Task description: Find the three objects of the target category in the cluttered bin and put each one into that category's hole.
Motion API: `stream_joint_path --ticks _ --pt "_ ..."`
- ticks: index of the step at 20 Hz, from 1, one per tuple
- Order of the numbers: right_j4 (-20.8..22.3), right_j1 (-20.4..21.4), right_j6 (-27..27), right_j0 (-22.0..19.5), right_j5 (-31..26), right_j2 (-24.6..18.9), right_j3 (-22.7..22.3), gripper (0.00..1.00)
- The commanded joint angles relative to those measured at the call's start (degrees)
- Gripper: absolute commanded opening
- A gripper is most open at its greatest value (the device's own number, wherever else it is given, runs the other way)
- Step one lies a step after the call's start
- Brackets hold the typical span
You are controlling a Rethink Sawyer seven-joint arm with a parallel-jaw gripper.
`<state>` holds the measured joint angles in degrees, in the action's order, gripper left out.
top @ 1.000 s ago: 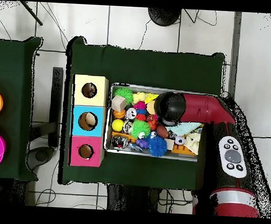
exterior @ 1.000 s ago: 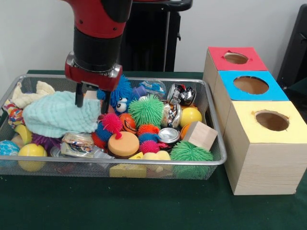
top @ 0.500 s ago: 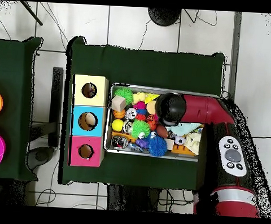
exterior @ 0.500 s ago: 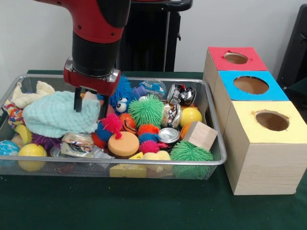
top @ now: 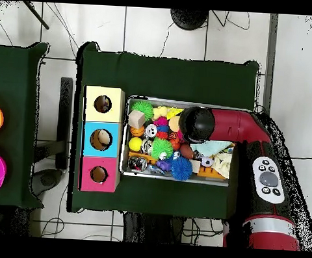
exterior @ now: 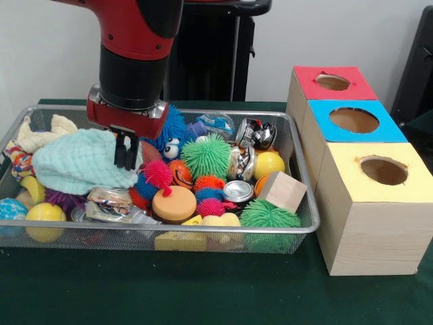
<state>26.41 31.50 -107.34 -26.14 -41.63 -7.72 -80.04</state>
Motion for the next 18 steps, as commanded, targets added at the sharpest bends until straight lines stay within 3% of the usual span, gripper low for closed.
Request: stream_joint_path --ticks 1,7,8,12,18 --pt "4.17 -1.86 10.22 -0.5 -1.4 -4.09 0.99 0.0" --pt "4.14 -1.99 10.29 -0.22 -2.39 -3.85 0.82 0.0" --pt "4.55 -3.85 9.16 -0.04 -0.34 -4.01 2.03 0.0" --pt "4.03 -6.28 8.79 0.34 -0.82 -4.62 4.5 0.0" --pt "1.61 -1.95 9.02 2.07 -8.51 -3.65 2.98 0.0"
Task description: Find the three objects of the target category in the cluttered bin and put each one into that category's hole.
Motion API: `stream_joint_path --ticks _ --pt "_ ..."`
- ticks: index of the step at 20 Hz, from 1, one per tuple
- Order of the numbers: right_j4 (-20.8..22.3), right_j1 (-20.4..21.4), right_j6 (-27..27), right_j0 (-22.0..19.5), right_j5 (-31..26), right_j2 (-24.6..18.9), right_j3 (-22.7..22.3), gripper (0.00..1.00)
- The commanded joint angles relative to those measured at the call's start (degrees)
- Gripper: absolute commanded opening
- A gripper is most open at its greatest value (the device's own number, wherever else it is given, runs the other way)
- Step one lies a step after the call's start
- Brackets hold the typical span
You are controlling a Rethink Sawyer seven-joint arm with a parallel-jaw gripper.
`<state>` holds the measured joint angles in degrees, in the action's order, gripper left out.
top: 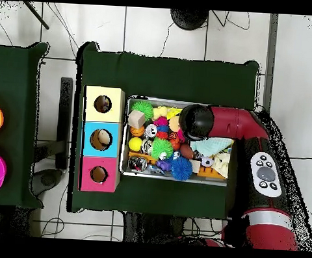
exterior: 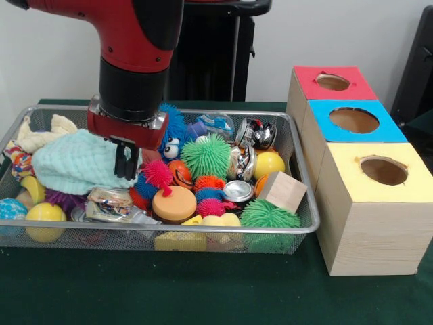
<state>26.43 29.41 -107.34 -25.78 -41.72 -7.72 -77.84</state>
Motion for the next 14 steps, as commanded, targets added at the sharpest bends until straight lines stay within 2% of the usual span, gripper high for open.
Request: stream_joint_path --ticks 1,9,12,14 --pt "0.85 0.72 9.14 1.81 -10.29 -3.68 0.54 0.0" --pt "-2.06 6.0 8.32 3.29 -17.78 -4.22 -0.87 0.0" --pt "-0.29 5.39 9.33 3.53 -18.01 -3.88 0.11 0.0" --pt "3.48 3.74 11.37 3.07 -12.34 -4.17 1.77 0.0"
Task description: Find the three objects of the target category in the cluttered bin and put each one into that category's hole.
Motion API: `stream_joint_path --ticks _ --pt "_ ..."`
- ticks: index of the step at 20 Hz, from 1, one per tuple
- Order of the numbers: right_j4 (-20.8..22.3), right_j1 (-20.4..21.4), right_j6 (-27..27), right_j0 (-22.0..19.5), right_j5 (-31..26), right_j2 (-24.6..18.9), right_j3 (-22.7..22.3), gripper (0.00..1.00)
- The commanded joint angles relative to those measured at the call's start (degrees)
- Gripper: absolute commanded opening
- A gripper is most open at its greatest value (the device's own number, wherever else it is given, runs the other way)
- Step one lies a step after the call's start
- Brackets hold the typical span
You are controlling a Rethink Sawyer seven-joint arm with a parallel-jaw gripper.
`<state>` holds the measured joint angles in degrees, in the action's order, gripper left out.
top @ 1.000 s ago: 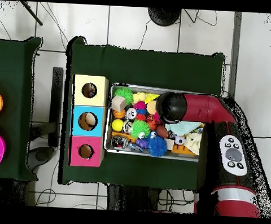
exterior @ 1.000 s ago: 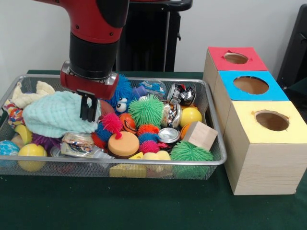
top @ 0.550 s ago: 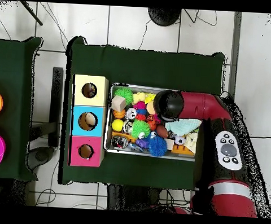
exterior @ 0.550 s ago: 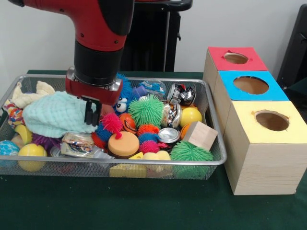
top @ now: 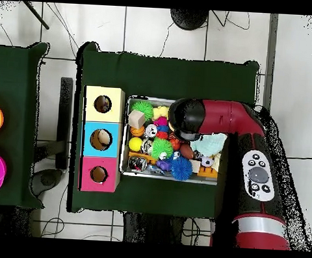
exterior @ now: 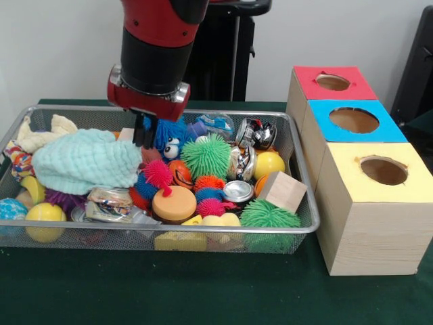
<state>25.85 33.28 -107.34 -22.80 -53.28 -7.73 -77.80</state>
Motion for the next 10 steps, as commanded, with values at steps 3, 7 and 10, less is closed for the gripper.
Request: stream_joint_path --ticks 3,7,10 --pt "10.71 -2.69 13.24 1.17 2.3 -2.45 5.85 0.0" --pt "10.62 -7.0 16.83 0.53 -9.76 -2.48 8.68 0.0" --pt "11.01 -8.67 18.32 0.14 -13.5 -2.79 10.04 0.0"
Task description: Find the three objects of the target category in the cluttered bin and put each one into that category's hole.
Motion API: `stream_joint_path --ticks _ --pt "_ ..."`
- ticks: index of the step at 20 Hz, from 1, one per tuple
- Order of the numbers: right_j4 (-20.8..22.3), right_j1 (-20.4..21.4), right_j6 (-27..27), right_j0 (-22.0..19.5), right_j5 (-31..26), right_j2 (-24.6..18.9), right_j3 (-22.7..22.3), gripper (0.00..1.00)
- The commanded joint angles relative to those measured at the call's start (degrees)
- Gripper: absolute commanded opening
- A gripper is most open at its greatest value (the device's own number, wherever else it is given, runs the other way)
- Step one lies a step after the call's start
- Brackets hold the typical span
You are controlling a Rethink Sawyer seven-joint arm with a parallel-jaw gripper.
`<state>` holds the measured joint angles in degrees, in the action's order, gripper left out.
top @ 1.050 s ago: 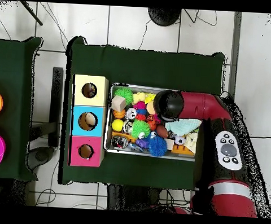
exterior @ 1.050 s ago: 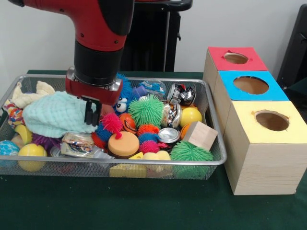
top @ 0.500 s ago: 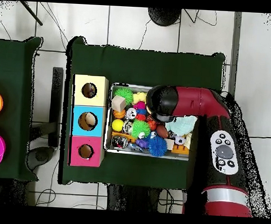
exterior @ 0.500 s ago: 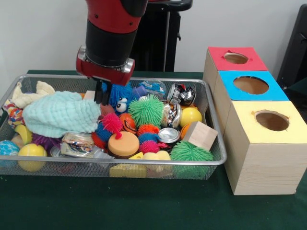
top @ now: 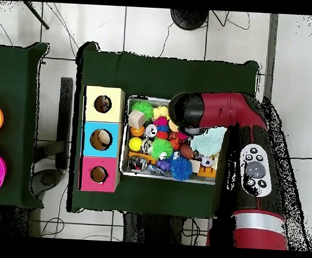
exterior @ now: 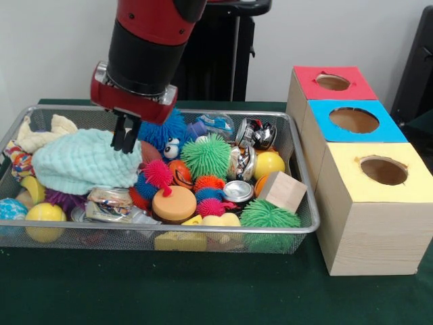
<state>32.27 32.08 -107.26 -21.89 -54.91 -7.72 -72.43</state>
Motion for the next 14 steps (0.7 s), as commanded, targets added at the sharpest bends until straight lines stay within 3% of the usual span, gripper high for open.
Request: stream_joint_path --ticks 1,4,5,8,14 --pt "4.78 -8.09 17.81 -0.88 -11.65 -2.77 4.92 0.0" --pt "5.35 -7.81 16.41 -1.08 -9.47 -2.51 3.94 0.0" --pt "6.1 -8.42 16.3 -0.56 -12.08 -1.73 4.89 1.0" --pt "5.77 -9.76 18.9 -0.67 -18.71 -1.54 6.52 1.0" --pt "5.19 -10.66 18.83 -1.54 -20.82 -2.88 7.65 1.0"
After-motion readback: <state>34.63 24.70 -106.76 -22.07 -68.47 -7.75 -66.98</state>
